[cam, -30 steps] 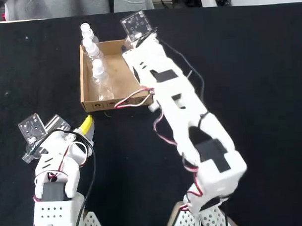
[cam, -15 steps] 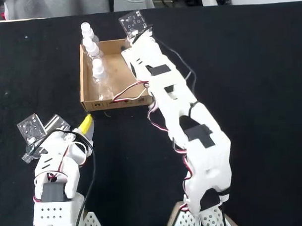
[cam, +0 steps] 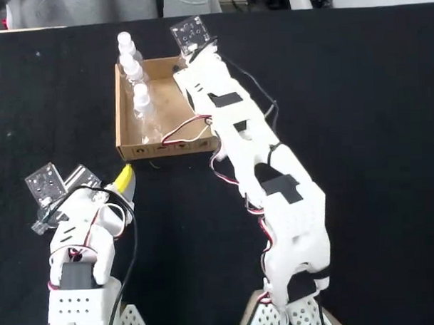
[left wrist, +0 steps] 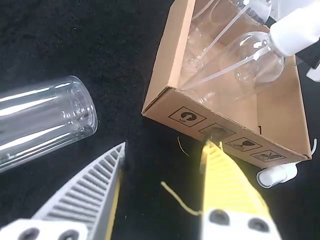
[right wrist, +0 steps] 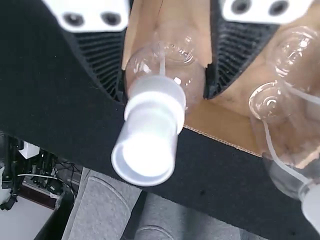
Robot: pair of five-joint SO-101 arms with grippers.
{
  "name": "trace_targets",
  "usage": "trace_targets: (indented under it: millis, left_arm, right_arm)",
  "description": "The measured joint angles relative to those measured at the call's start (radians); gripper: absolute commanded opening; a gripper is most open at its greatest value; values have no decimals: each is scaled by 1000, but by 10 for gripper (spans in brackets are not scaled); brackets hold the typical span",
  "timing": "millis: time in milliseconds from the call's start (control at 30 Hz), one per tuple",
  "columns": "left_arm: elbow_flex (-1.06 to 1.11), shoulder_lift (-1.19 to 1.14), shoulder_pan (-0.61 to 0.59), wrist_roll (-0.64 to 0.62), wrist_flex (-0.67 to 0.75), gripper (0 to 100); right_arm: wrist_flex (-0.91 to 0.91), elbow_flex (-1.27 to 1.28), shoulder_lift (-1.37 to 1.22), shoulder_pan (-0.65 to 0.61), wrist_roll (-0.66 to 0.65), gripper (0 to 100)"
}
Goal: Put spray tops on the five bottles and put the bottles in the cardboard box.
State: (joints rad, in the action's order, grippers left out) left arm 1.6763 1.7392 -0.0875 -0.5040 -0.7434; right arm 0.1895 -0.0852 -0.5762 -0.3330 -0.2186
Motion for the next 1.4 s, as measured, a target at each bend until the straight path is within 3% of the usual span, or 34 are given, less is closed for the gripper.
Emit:
trace_targets:
  millis: [133,233,1067,1400]
  left_arm:
    - [0,0,0,0,0,223]
    - [0,0,0,0,0,223]
    - [0,0,0,0,0,223]
    - [0,0,0,0,0,223]
  right_arm:
    - [0,0,0,0,0,270]
    - [2,0,-5,0,0,294]
    - [161,3,8,-2,0,296]
    - [166,157,143,0,-2,290]
